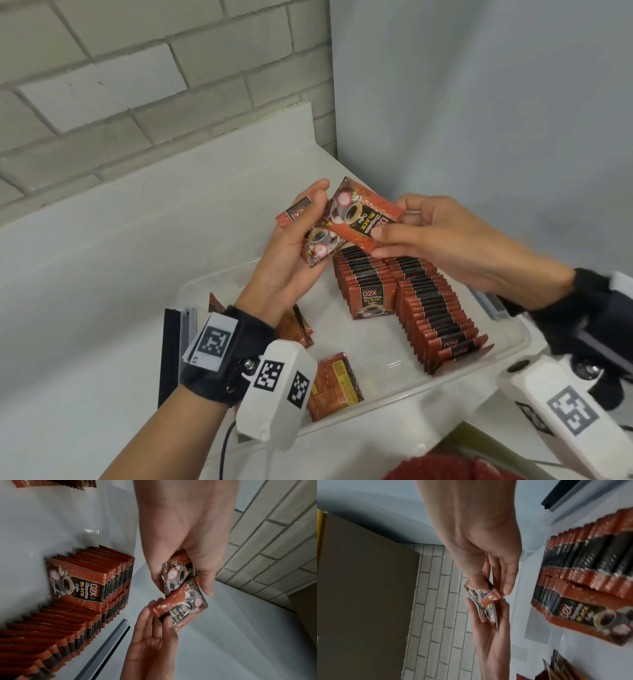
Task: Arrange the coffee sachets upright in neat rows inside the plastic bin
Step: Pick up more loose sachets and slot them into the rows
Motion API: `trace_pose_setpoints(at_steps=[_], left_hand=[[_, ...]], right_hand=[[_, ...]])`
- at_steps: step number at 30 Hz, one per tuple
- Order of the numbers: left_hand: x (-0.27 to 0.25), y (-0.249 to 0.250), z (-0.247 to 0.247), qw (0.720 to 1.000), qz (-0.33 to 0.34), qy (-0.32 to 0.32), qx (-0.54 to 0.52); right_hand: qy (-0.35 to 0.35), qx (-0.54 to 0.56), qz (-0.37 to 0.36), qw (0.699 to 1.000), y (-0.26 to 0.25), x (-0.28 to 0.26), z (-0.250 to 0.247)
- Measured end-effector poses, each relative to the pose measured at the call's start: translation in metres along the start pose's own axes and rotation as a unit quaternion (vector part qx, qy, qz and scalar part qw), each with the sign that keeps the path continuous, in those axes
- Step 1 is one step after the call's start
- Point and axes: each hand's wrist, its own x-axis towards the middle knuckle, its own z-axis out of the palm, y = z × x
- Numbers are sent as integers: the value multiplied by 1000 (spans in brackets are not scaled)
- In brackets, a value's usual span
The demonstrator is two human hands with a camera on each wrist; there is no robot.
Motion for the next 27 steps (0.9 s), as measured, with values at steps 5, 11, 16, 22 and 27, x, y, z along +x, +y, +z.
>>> trace_pose_setpoints(at_steps=[5,11,16,22,27], left_hand=[[3,3,-4,999,16,28,-35],[2,1,-3,999,19,42,-2],[3,0,-3,997,18,71,26],[4,-1,-2,996,15,80,45],[2,-2,-2,995,14,76,61]], right_hand=[[-69,-175,-21,982,-14,-9,-16],[-101,-370,-76,921,8,-3,-9],[-93,-475,-96,870,20,2,-2],[-98,-550,-114,822,21,7,7],[-114,-589,-116,792,20,8,13]])
